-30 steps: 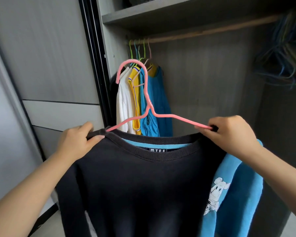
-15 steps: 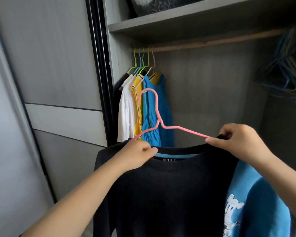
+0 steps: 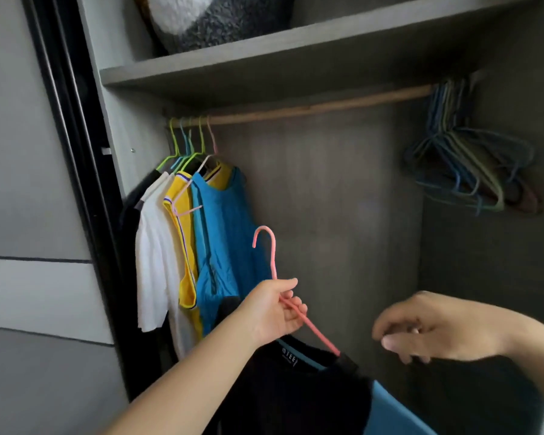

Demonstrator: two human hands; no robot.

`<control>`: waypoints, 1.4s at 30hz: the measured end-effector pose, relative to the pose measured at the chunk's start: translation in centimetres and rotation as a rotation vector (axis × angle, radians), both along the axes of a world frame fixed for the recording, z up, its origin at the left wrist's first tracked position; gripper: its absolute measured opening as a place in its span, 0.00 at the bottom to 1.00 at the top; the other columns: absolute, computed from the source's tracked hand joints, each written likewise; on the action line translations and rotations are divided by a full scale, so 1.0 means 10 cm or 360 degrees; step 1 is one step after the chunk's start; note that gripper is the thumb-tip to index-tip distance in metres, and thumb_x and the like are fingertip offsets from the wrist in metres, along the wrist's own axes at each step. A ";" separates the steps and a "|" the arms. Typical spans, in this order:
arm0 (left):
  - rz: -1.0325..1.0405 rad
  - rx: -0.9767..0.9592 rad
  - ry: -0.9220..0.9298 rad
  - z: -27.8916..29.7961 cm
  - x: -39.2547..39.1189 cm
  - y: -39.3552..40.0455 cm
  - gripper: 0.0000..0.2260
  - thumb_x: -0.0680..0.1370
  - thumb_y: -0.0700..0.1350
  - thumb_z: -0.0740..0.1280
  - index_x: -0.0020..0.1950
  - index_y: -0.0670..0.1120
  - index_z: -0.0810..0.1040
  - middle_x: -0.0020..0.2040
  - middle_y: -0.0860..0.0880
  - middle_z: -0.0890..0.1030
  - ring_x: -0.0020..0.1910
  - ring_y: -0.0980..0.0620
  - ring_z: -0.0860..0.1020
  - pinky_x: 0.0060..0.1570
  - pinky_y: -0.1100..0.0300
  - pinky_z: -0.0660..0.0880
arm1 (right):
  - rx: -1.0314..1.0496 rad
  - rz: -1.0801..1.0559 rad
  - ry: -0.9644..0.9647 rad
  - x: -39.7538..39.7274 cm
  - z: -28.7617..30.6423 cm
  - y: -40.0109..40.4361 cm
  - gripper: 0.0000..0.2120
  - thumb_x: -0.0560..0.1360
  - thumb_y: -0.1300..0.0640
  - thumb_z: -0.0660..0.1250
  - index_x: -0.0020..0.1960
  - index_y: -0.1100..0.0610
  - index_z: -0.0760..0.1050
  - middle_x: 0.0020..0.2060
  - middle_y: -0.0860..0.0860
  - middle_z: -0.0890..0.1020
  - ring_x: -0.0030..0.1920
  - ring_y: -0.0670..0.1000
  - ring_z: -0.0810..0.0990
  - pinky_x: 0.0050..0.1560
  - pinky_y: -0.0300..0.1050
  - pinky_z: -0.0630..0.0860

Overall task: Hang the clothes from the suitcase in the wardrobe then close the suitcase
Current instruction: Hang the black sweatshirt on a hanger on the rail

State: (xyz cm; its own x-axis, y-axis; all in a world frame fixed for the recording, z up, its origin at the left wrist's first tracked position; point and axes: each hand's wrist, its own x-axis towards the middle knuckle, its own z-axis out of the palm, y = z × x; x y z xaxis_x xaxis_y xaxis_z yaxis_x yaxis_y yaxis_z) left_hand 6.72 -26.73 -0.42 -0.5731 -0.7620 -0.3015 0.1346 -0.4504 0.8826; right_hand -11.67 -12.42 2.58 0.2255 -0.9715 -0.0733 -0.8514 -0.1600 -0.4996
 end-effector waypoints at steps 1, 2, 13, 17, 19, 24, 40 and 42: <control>-0.0058 -0.0010 -0.0054 -0.01 -0.09 -0.08 0.14 0.76 0.43 0.62 0.32 0.43 0.66 0.25 0.48 0.71 0.23 0.52 0.73 0.33 0.59 0.71 | -0.0041 -0.0048 0.0026 -0.06 0.00 -0.10 0.15 0.75 0.47 0.62 0.52 0.57 0.78 0.29 0.42 0.78 0.30 0.42 0.74 0.35 0.34 0.71; -0.0125 -0.0031 -0.0119 0.00 -0.22 -0.19 0.14 0.76 0.44 0.62 0.32 0.44 0.66 0.24 0.48 0.70 0.22 0.52 0.73 0.32 0.59 0.70 | -0.0096 -0.0085 0.0054 -0.15 0.02 -0.24 0.12 0.76 0.49 0.62 0.50 0.57 0.78 0.28 0.43 0.78 0.30 0.43 0.74 0.35 0.33 0.71; 0.0030 -0.0437 -0.0367 0.66 -0.72 -1.29 0.16 0.81 0.48 0.56 0.33 0.45 0.64 0.17 0.55 0.59 0.13 0.60 0.56 0.16 0.71 0.53 | -0.0789 -0.0400 -0.0718 -0.75 0.52 -1.87 0.14 0.76 0.60 0.62 0.32 0.57 0.72 0.16 0.46 0.73 0.17 0.39 0.68 0.20 0.29 0.63; 0.0278 -0.0667 -0.0494 0.93 -0.66 -1.64 0.17 0.83 0.46 0.52 0.35 0.44 0.65 0.16 0.55 0.60 0.11 0.60 0.55 0.15 0.73 0.50 | -0.0905 -0.0456 -0.0851 -0.85 0.58 -2.36 0.16 0.77 0.61 0.62 0.30 0.57 0.71 0.15 0.46 0.73 0.16 0.40 0.69 0.19 0.28 0.63; 0.0374 -0.0791 -0.0575 1.05 -0.63 -1.76 0.17 0.83 0.46 0.52 0.34 0.44 0.65 0.15 0.55 0.60 0.11 0.60 0.55 0.14 0.73 0.50 | -0.1006 -0.0455 -0.0759 -0.88 0.64 -2.53 0.17 0.77 0.61 0.63 0.29 0.56 0.71 0.18 0.46 0.74 0.18 0.39 0.70 0.21 0.27 0.63; 0.0601 -0.1098 -0.0745 1.46 -0.63 -2.04 0.17 0.83 0.45 0.52 0.34 0.43 0.66 0.22 0.50 0.63 0.11 0.60 0.55 0.15 0.73 0.50 | -0.1415 -0.0512 -0.0384 -0.92 0.97 -2.85 0.09 0.75 0.61 0.65 0.41 0.65 0.79 0.36 0.58 0.79 0.38 0.48 0.75 0.33 0.34 0.64; 0.0950 -0.1628 -0.1455 2.10 -0.55 -2.99 0.15 0.81 0.43 0.55 0.51 0.34 0.76 0.37 0.42 0.72 0.26 0.48 0.67 0.25 0.61 0.62 | -0.1770 -0.0832 0.0870 -0.92 1.78 -3.82 0.31 0.76 0.52 0.60 0.74 0.58 0.53 0.75 0.53 0.54 0.75 0.52 0.49 0.73 0.56 0.40; 0.0989 -0.1657 -0.1520 2.17 -0.54 -3.13 0.16 0.81 0.42 0.54 0.57 0.31 0.74 0.38 0.41 0.73 0.30 0.46 0.69 0.27 0.59 0.64 | -0.1776 -0.0888 0.0968 -0.93 1.80 -3.93 0.32 0.76 0.50 0.59 0.75 0.58 0.50 0.75 0.53 0.53 0.75 0.52 0.48 0.72 0.56 0.35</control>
